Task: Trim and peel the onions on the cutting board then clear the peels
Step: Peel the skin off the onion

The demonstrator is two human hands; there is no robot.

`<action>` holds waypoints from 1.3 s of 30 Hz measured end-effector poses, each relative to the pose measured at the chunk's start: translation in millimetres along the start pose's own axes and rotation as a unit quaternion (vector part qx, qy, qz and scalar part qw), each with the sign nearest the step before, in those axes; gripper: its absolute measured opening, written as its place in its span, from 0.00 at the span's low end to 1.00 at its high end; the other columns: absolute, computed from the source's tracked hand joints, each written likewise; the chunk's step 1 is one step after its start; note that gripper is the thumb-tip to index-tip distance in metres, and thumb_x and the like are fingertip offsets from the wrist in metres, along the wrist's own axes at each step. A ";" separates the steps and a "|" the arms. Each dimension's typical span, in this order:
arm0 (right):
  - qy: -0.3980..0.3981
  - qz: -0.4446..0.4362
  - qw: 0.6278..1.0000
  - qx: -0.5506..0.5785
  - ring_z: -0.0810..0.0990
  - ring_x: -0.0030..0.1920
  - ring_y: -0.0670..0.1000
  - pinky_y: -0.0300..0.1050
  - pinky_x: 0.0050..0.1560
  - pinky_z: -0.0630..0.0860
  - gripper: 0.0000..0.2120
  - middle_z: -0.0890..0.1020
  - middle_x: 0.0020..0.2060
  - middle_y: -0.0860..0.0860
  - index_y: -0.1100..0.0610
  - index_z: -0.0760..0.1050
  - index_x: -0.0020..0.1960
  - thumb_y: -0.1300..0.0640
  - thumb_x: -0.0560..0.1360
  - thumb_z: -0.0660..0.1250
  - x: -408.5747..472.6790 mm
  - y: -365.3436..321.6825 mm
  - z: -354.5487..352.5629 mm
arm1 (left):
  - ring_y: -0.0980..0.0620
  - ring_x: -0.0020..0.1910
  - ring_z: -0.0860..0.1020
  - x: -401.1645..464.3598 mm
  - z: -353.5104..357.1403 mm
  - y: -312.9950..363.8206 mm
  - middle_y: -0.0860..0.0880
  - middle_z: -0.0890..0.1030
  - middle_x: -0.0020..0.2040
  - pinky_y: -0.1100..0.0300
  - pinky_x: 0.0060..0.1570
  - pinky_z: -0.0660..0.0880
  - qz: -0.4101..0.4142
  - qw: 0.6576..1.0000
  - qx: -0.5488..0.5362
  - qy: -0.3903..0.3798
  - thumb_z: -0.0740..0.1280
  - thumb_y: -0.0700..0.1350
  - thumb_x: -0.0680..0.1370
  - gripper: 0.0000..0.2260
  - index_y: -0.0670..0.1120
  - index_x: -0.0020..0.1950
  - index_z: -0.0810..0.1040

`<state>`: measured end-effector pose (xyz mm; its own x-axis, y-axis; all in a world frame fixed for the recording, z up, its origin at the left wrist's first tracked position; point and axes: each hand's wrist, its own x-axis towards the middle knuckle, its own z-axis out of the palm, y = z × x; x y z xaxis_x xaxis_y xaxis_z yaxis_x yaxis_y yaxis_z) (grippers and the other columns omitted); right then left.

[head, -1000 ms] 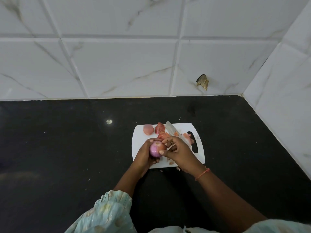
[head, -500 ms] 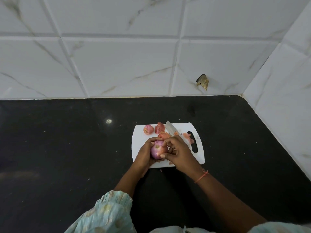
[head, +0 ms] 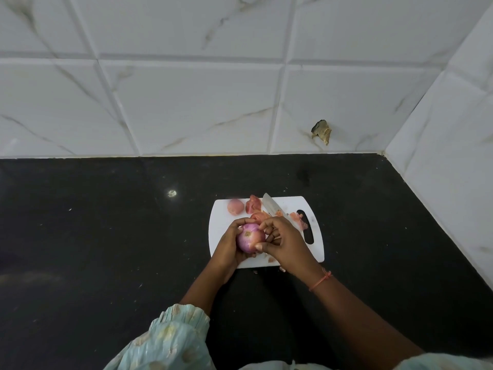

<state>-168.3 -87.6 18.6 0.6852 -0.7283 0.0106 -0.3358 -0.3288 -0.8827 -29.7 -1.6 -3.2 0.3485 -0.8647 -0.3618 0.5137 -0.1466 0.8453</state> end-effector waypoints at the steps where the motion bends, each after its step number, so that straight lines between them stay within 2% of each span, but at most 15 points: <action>1: 0.006 -0.008 1.000 -0.004 0.79 0.44 0.44 0.45 0.45 0.82 0.18 0.77 0.49 0.49 0.48 0.76 0.52 0.60 0.67 0.78 -0.3 0.2 1.0 | 0.42 0.51 0.83 0.7 -0.7 -0.7 0.38 0.79 0.63 0.57 0.38 0.80 0.000 1.000 -0.001 0.001 0.52 0.44 0.86 0.15 0.47 0.59 0.78; 8: 0.017 -0.023 1.000 -0.011 0.78 0.47 0.43 0.36 0.46 0.79 0.17 0.76 0.49 0.45 0.49 0.76 0.50 0.62 0.67 0.77 -1.4 1.5 5.2 | 0.41 0.52 0.83 3.3 -3.7 -4.9 0.37 0.78 0.64 0.55 0.39 0.80 0.010 1.000 -0.007 0.000 0.52 0.44 0.86 0.14 0.46 0.60 0.77; 11: 0.015 -0.021 1.000 -0.014 0.78 0.46 0.43 0.38 0.44 0.80 0.17 0.75 0.49 0.45 0.49 0.76 0.50 0.62 0.68 0.77 -2.3 1.1 5.1 | 0.42 0.52 0.82 2.7 -2.8 -4.9 0.37 0.78 0.64 0.55 0.39 0.80 0.018 1.000 -0.003 -0.004 0.52 0.44 0.86 0.14 0.47 0.59 0.77; 13: 0.012 -0.024 0.999 -0.020 0.78 0.47 0.42 0.40 0.46 0.80 0.15 0.75 0.50 0.45 0.48 0.76 0.49 0.62 0.68 0.76 -1.8 1.1 4.7 | 0.42 0.52 0.83 1.5 -2.0 -3.6 0.38 0.78 0.63 0.55 0.40 0.80 0.020 1.000 0.001 -0.004 0.52 0.45 0.86 0.14 0.47 0.60 0.77; 17: -0.002 -0.026 0.998 -0.049 0.78 0.50 0.42 0.37 0.51 0.77 0.09 0.74 0.51 0.43 0.52 0.75 0.42 0.61 0.71 0.74 -3.4 -0.9 3.2 | 0.44 0.51 0.83 0.8 -2.1 -3.0 0.38 0.79 0.63 0.55 0.41 0.81 0.025 1.000 0.018 -0.001 0.51 0.46 0.87 0.14 0.46 0.62 0.75; 20: -0.018 -0.012 0.998 -0.052 0.77 0.48 0.43 0.43 0.50 0.79 0.09 0.73 0.50 0.42 0.51 0.75 0.46 0.61 0.72 0.73 -4.3 -0.5 0.4 | 0.43 0.55 0.83 -0.2 -1.0 -6.3 0.41 0.81 0.62 0.53 0.44 0.81 0.044 0.998 0.050 -0.002 0.51 0.47 0.87 0.14 0.48 0.63 0.75; 22: -0.032 -0.008 0.998 -0.044 0.78 0.46 0.45 0.45 0.47 0.82 0.12 0.72 0.50 0.43 0.47 0.75 0.51 0.59 0.73 0.73 -3.8 -0.7 -3.6 | 0.41 0.57 0.83 -0.8 -0.4 -8.1 0.41 0.82 0.61 0.51 0.46 0.81 0.053 0.997 0.055 0.001 0.52 0.47 0.87 0.14 0.47 0.65 0.74; 24: -0.036 -0.008 0.998 -0.042 0.78 0.46 0.43 0.40 0.43 0.81 0.12 0.73 0.52 0.45 0.43 0.74 0.54 0.56 0.75 0.72 -3.4 -1.9 -6.5 | 0.40 0.58 0.83 -0.6 -0.3 -9.0 0.41 0.82 0.61 0.50 0.49 0.81 0.052 0.998 0.041 0.003 0.52 0.45 0.87 0.14 0.45 0.66 0.74; 26: -0.021 -0.011 0.999 -0.044 0.77 0.46 0.39 0.36 0.39 0.79 0.10 0.73 0.52 0.46 0.43 0.74 0.55 0.55 0.77 0.69 -3.5 -4.2 -6.1 | 0.40 0.59 0.82 -0.1 -0.4 -9.3 0.41 0.82 0.61 0.48 0.51 0.81 0.048 0.999 0.020 0.002 0.53 0.44 0.87 0.14 0.45 0.67 0.74; 29: 0.006 -0.034 0.996 -0.083 0.76 0.49 0.39 0.35 0.42 0.78 0.10 0.73 0.51 0.44 0.44 0.74 0.55 0.57 0.79 0.66 -4.4 -4.9 0.5 | 0.42 0.60 0.82 -0.6 -0.6 -9.2 0.44 0.83 0.60 0.46 0.54 0.81 0.049 0.999 0.004 0.000 0.53 0.43 0.87 0.13 0.45 0.67 0.74; 32: 0.023 -0.054 0.989 -0.134 0.76 0.49 0.44 0.41 0.46 0.77 0.11 0.72 0.51 0.44 0.46 0.74 0.56 0.59 0.78 0.64 -5.1 -5.8 4.7 | 0.43 0.59 0.83 -1.0 0.0 -9.0 0.46 0.84 0.59 0.48 0.54 0.81 0.046 0.999 -0.011 0.003 0.55 0.42 0.86 0.13 0.45 0.66 0.75; 39: 0.034 -0.047 0.978 -0.201 0.76 0.49 0.47 0.44 0.45 0.76 0.06 0.76 0.51 0.45 0.49 0.74 0.54 0.58 0.79 0.62 -0.5 -9.3 4.3 | 0.43 0.60 0.82 0.6 -0.4 -10.8 0.42 0.82 0.62 0.45 0.58 0.80 0.038 0.999 -0.008 0.009 0.58 0.43 0.86 0.12 0.45 0.67 0.76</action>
<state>-162.8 -81.6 24.8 0.6857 -0.7167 0.1268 -0.5087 -0.5965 -0.6208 -34.7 -0.3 -12.6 0.4019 -0.8640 -0.3035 0.4979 -0.0720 0.8643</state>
